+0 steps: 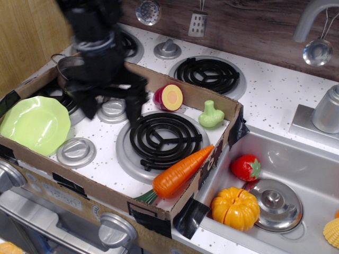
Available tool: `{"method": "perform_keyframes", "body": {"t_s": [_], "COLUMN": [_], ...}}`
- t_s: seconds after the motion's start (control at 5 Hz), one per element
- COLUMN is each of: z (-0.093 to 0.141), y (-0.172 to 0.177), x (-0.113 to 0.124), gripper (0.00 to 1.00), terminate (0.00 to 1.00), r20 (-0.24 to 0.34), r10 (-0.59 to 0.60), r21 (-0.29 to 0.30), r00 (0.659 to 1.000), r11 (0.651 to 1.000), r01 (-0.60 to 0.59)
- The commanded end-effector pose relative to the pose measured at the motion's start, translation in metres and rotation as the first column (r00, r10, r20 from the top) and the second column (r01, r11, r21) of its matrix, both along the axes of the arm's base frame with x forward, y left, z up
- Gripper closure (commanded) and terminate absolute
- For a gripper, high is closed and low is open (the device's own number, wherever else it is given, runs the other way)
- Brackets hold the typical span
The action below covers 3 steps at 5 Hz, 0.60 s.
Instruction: Put broccoli in pot
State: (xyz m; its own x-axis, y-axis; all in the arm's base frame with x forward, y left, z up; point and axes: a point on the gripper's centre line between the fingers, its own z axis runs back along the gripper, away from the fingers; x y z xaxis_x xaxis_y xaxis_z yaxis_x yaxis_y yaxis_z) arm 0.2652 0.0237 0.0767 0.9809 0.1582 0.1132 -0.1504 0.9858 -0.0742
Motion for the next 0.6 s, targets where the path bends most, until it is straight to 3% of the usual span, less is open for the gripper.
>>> {"method": "perform_keyframes", "body": {"t_s": [0.0, 0.2, 0.4], "z": [0.027, 0.024, 0.013], "y": [-0.03, -0.049, -0.062], "x": [0.045, 0.037, 0.04], "gripper": [0.0, 0.0, 0.0], "terminate": [0.0, 0.0, 0.0], "r20": [0.144, 0.192, 0.244], "r10": [-0.227, -0.252, -0.315], "r21": [0.001, 0.014, -0.019], "r00": [0.963, 0.949, 0.917], "r11": [0.973, 0.967, 0.944], "r01": [0.229, 0.254, 0.329]}}
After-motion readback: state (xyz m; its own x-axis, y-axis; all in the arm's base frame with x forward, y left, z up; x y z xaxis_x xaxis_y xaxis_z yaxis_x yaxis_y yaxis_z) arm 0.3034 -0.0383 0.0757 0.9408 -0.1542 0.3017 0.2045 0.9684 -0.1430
